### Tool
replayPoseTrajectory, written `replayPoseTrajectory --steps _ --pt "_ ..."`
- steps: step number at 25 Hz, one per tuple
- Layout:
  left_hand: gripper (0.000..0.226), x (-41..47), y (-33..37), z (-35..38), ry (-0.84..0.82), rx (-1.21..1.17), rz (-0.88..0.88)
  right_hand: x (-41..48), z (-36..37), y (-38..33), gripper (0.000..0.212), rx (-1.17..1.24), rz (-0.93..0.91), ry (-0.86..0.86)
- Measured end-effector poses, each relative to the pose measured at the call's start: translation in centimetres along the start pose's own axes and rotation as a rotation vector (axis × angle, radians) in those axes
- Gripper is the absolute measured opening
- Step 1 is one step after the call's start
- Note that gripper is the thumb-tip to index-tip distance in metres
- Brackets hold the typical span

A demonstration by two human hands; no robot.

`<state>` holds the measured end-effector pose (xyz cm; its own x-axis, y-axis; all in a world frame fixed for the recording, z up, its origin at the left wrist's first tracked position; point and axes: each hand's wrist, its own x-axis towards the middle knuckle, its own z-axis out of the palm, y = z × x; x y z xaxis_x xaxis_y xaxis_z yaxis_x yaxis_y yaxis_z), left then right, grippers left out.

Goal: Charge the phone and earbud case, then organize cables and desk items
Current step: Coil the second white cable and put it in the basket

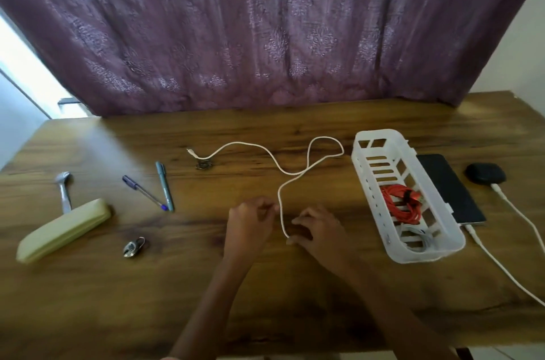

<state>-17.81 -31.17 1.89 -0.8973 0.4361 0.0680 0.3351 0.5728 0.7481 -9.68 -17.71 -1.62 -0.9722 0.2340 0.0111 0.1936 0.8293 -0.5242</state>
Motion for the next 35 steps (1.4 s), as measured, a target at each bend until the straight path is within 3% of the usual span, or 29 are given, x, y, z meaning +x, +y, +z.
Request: replayPoseTrajectory --steps 2,4,8,12,20,24,29,31,34,35 --pt "0.012 -0.1 -0.6 -0.3 -0.009 -0.017 0.013 0.2 1.0 -0.3 0.040 -0.083 -0.036 0.016" --pt "0.012 0.1 -1.0 -0.5 -0.015 -0.030 0.036 0.2 1.6 -0.6 0.024 -0.127 -0.090 0.069" --pt "0.022 0.5 -1.1 -0.8 -0.101 -0.030 0.200 0.1 1.3 -1.5 0.008 -0.096 -0.090 0.177" --pt "0.026 1.7 1.2 -2.0 -0.239 -0.125 0.320 0.7 -2.9 -3.4 0.011 0.215 0.036 0.310" --pt "0.006 5.6 6.8 -4.5 -0.195 -0.274 0.427 3.0 -11.6 -5.9 0.017 0.871 0.139 0.485" --pt "0.027 6.3 8.7 -5.0 -0.242 -0.418 0.374 4.1 -14.5 -6.5 0.011 0.998 0.108 0.586" --pt "0.024 7.1 10.6 -5.8 -0.121 -0.749 0.215 3.9 -15.3 -6.2 0.015 1.033 0.097 0.462" --pt "0.013 7.7 10.7 -5.8 0.010 -0.589 0.191 3.5 -15.0 -6.1 0.018 1.119 0.100 0.409" --pt "0.016 7.4 11.4 -5.8 0.386 -0.236 0.267 4.0 -14.5 -6.2 0.018 1.286 0.143 0.378" --pt "0.012 6.9 11.8 -5.7 0.378 -0.243 0.305 4.2 -14.3 -6.3 0.016 1.326 0.154 0.370"
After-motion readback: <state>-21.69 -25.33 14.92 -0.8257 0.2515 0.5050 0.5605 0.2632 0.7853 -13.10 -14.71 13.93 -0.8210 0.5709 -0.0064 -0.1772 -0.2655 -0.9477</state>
